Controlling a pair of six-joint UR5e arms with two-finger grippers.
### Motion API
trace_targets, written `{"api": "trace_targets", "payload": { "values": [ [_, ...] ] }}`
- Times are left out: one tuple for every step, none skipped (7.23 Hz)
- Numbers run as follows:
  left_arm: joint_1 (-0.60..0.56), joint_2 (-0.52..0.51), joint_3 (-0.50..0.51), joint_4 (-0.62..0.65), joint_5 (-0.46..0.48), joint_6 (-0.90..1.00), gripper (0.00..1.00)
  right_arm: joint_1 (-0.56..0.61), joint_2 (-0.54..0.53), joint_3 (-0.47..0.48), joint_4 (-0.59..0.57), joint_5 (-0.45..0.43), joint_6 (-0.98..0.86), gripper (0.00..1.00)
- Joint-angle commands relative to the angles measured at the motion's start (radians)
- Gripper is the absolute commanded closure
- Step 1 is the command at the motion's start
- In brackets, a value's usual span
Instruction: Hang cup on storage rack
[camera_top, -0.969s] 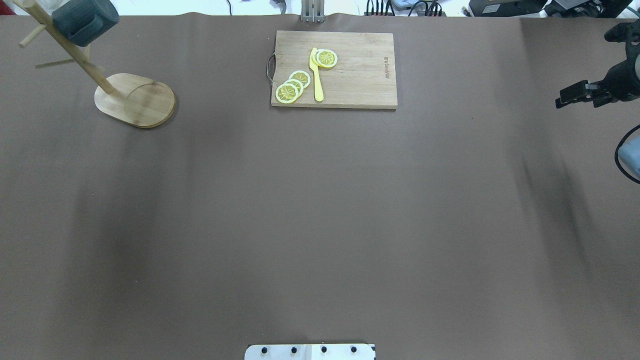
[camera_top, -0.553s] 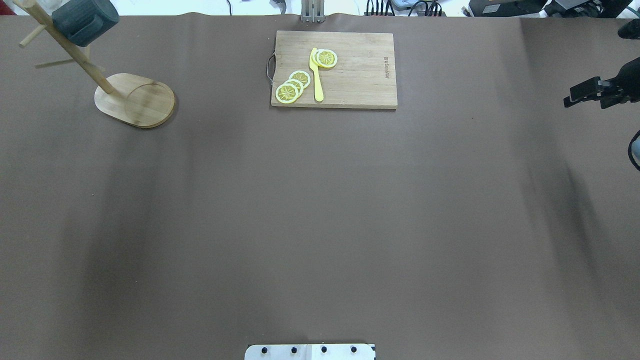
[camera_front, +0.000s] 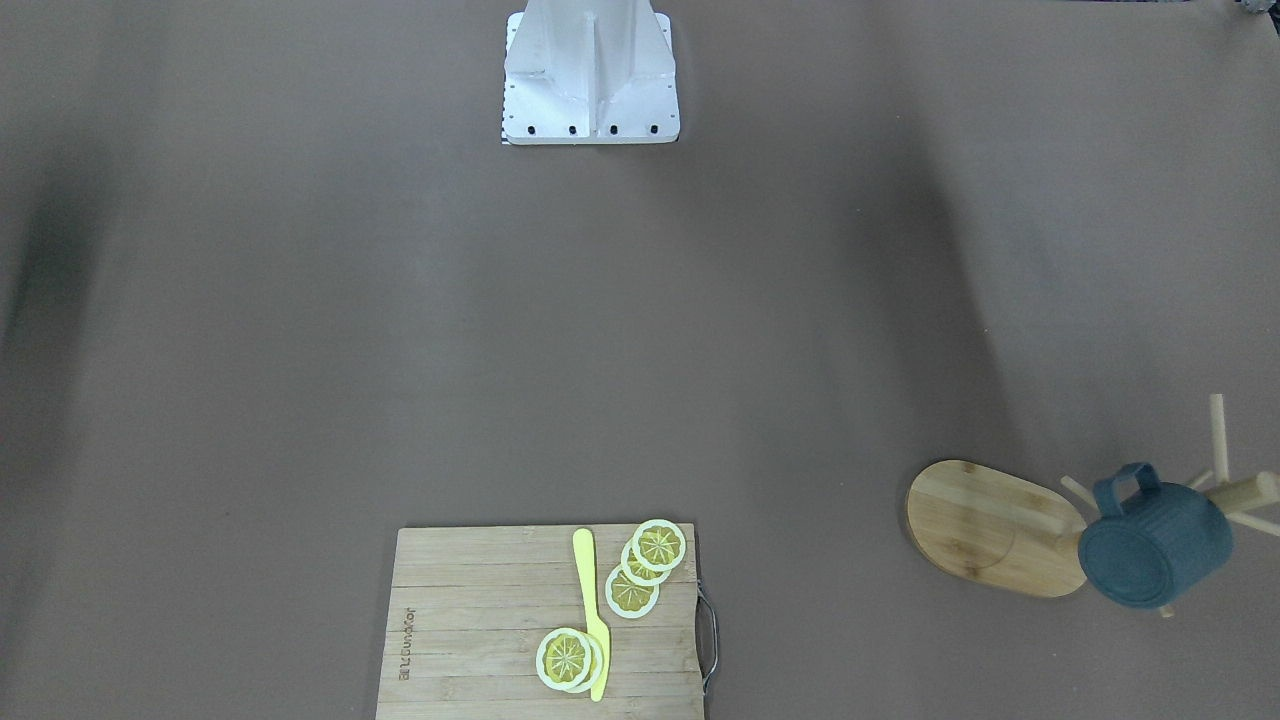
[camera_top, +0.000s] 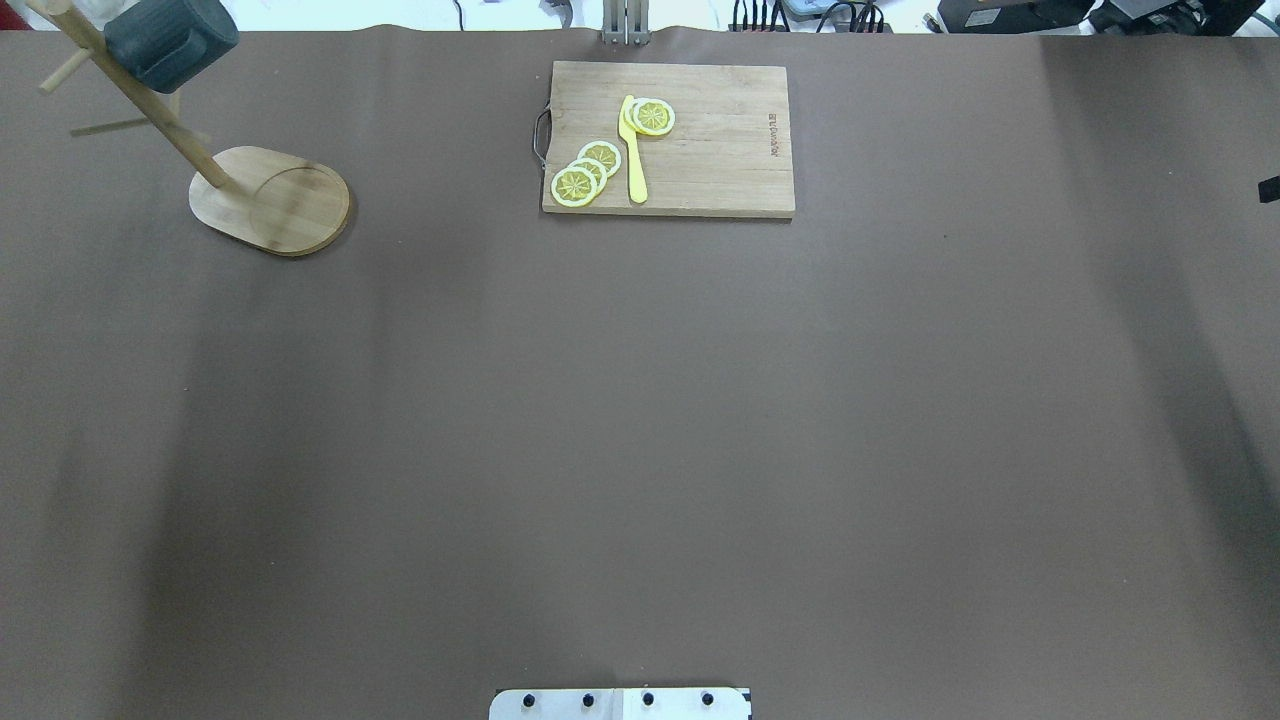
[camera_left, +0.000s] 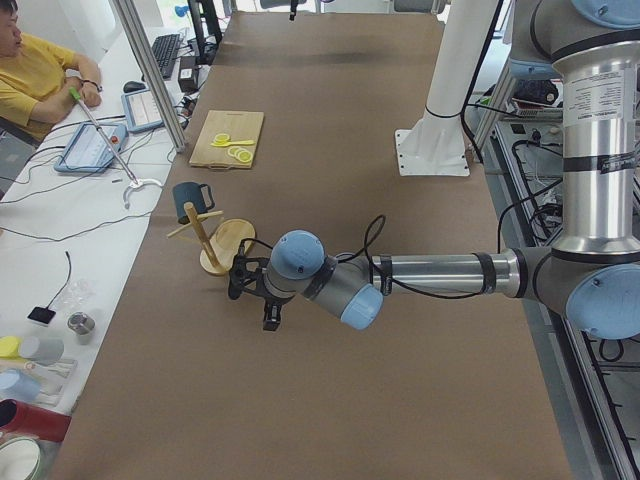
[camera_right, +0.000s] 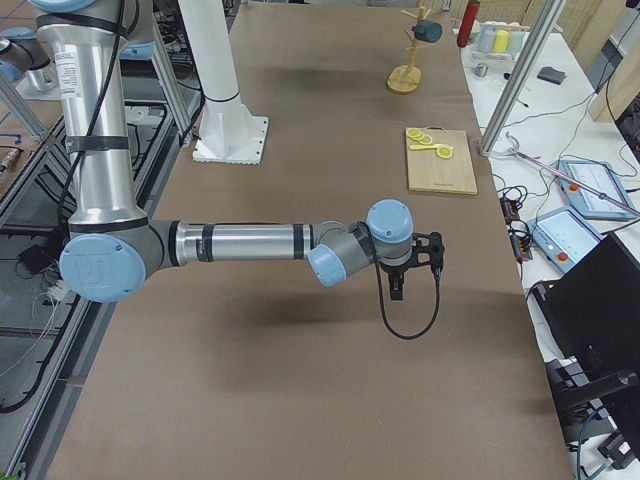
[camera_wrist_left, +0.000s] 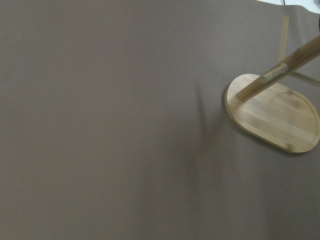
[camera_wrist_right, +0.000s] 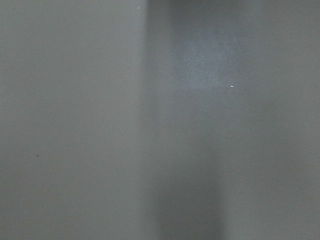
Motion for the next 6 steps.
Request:
{"api": "trace_targets", "payload": {
  "values": [
    [0.000,0.038,-0.007,-0.004,0.020,0.021,0.02,0.063,-0.054,0.002,-0.002,0.002,-0.117,0.00],
    [0.000,0.050,-0.023,-0.005,0.025,0.016,0.02,0.070,-0.059,0.002,-0.002,0.002,-0.131,0.00],
    [0.003,0.051,-0.030,-0.007,0.058,-0.014,0.02,0.058,-0.056,0.002,-0.002,-0.009,-0.131,0.00],
    [0.006,0.051,-0.033,-0.007,0.084,-0.022,0.02,0.042,-0.054,0.002,-0.003,-0.014,-0.131,0.00],
    [0.010,0.048,-0.033,0.004,0.086,-0.030,0.02,0.031,-0.051,0.003,-0.026,-0.014,-0.131,0.00],
    [0.028,0.070,-0.031,-0.004,0.075,-0.005,0.02,0.028,-0.045,0.003,-0.040,-0.014,-0.133,0.00]
  ]
}}
